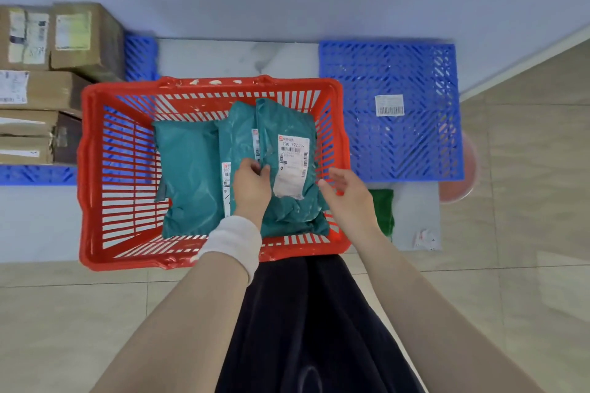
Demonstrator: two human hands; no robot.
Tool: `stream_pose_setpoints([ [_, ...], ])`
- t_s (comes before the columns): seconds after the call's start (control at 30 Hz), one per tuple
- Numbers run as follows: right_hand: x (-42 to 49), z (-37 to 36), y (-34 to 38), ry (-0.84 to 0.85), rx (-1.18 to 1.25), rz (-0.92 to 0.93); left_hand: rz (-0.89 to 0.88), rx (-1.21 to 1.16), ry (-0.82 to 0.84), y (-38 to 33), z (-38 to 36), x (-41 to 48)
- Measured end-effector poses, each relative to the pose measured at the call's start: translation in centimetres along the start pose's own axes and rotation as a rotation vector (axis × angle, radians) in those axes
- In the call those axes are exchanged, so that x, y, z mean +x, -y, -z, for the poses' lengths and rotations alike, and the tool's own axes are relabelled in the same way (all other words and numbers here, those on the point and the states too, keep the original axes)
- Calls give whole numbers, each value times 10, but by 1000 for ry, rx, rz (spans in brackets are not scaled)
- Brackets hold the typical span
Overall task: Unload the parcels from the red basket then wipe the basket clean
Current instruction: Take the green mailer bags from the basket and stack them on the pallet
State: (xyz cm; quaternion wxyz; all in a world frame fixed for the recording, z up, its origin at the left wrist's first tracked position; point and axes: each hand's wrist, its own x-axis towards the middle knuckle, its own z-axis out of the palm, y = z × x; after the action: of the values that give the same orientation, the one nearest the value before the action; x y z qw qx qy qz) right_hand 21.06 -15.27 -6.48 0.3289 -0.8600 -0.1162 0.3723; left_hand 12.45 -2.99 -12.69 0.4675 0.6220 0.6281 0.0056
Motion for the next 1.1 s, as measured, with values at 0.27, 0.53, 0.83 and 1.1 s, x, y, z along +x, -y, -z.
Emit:
stream_pose_setpoints([
  [0.27, 10, 7, 25, 2, 174, -83, -29, -393, -39, 10, 56, -30],
  [0.53, 22, 80, 19, 65, 596, -197, -74, -692, 102, -58, 9, -55],
  [0.83, 114, 235, -96, -230, 660, -290, 75, -659, 343, -157, -206, -84],
  [1.1, 219, 300, -177, -177, 503, -404, 106, -416, 353, -196, -339, -59],
])
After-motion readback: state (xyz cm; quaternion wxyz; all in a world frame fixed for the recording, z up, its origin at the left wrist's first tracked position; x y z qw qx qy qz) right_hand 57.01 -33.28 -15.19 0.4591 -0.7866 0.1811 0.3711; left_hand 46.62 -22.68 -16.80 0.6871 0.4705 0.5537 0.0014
